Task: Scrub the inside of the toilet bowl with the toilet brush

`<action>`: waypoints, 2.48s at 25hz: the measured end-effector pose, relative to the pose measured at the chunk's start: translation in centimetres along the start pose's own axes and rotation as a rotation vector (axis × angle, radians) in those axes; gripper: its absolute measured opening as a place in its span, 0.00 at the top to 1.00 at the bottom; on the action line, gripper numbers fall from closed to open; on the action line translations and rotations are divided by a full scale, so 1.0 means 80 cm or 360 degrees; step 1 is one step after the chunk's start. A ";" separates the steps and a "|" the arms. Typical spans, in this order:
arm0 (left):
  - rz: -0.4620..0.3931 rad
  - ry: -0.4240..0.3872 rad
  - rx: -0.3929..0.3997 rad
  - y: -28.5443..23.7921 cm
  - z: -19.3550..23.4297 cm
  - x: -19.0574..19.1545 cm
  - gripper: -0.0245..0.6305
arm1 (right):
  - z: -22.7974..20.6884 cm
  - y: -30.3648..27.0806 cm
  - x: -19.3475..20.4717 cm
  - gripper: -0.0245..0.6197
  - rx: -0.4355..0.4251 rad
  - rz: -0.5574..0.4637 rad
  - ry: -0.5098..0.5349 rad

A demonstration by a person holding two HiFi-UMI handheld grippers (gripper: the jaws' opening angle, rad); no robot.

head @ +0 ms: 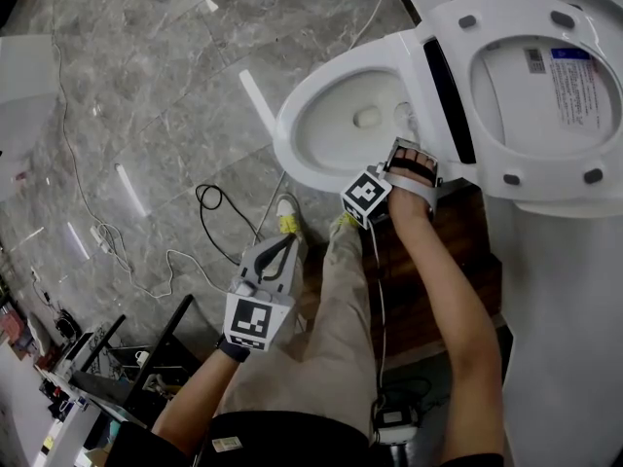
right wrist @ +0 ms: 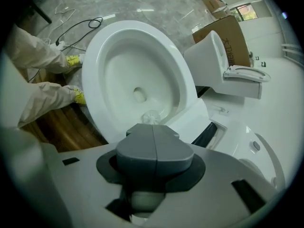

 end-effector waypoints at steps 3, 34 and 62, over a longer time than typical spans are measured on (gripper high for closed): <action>0.0004 -0.0002 0.0005 -0.002 -0.003 0.001 0.93 | 0.001 0.004 -0.003 0.71 -0.0057 0.0032 0.0040; -0.0031 0.0042 -0.0006 0.000 -0.001 0.004 0.93 | -0.059 0.016 0.036 0.71 -0.1041 -0.0352 -0.0376; -0.0038 0.0115 0.0007 -0.007 0.006 0.004 0.93 | -0.041 0.081 -0.049 0.71 -0.1173 -0.0947 -0.1001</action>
Point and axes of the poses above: the fingertips, and each gripper's own axes: y backward along the fingers, z to its left, x out of its underside, the point moved 6 cm from there along y, backward along the fingers, and after that the axes turned 12 degrees about y, right-handed, at the moved point
